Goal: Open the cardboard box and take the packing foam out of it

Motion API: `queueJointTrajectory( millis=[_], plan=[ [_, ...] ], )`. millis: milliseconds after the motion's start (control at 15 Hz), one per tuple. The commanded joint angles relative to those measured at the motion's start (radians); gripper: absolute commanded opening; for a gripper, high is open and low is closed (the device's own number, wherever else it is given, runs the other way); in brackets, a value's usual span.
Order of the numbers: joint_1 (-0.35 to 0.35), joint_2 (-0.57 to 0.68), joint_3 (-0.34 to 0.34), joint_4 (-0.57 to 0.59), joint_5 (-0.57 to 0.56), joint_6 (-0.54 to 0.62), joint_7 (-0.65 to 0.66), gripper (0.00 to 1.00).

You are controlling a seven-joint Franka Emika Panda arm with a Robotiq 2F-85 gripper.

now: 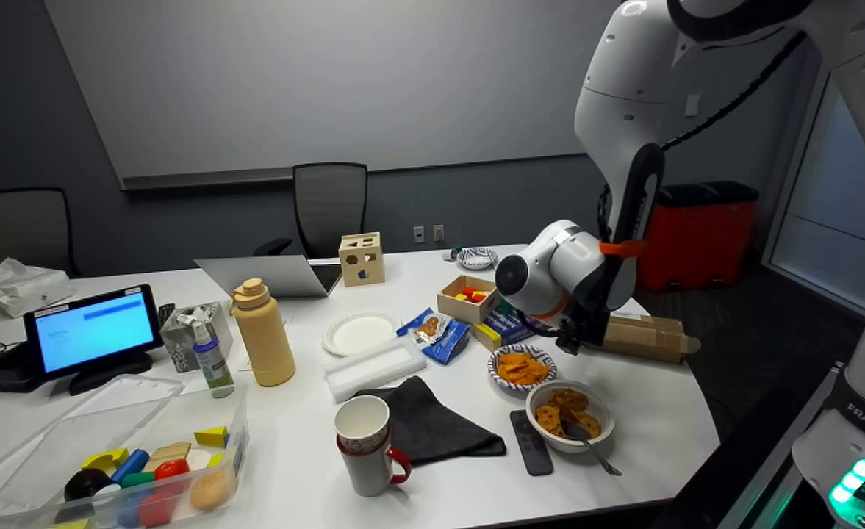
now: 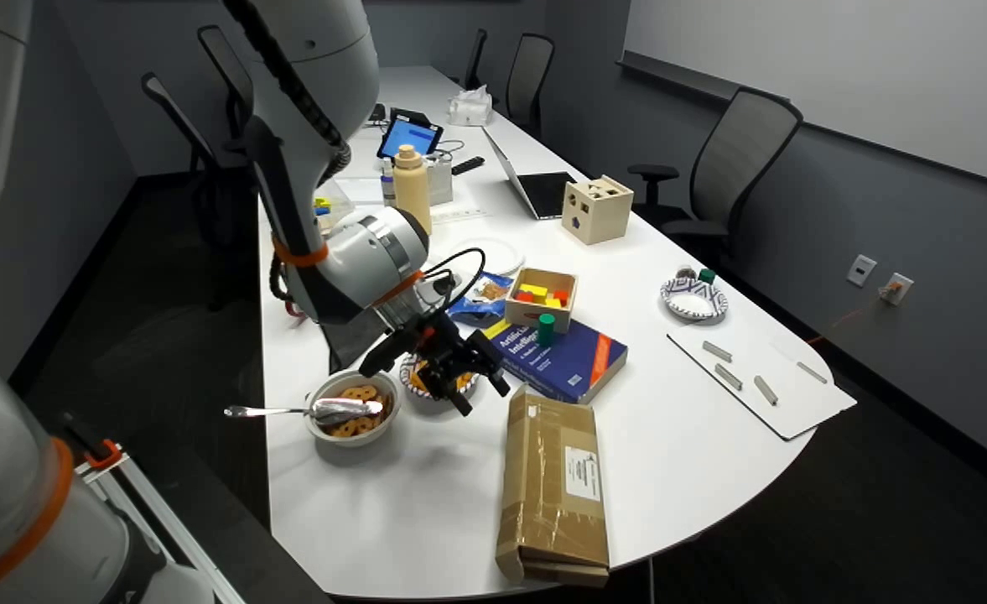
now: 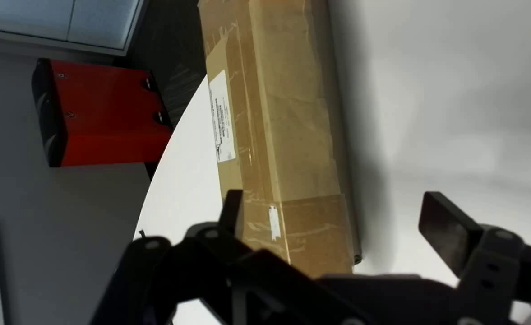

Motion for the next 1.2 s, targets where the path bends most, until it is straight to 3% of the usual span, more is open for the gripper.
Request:
queueJointTrajectory(
  millis=[0,933,1000,1133],
  plan=[
    [0.000,0.079,-0.021,0.041,-0.102,-0.010,0.053,1.00],
    [-0.056,0.231,-0.040,0.144,-0.279,-0.062,0.072,1.00],
    [-0.062,0.232,-0.038,0.146,-0.284,-0.064,0.070,0.75],
    [-0.069,0.227,-0.031,0.141,-0.290,-0.067,0.072,0.68]
  ],
)
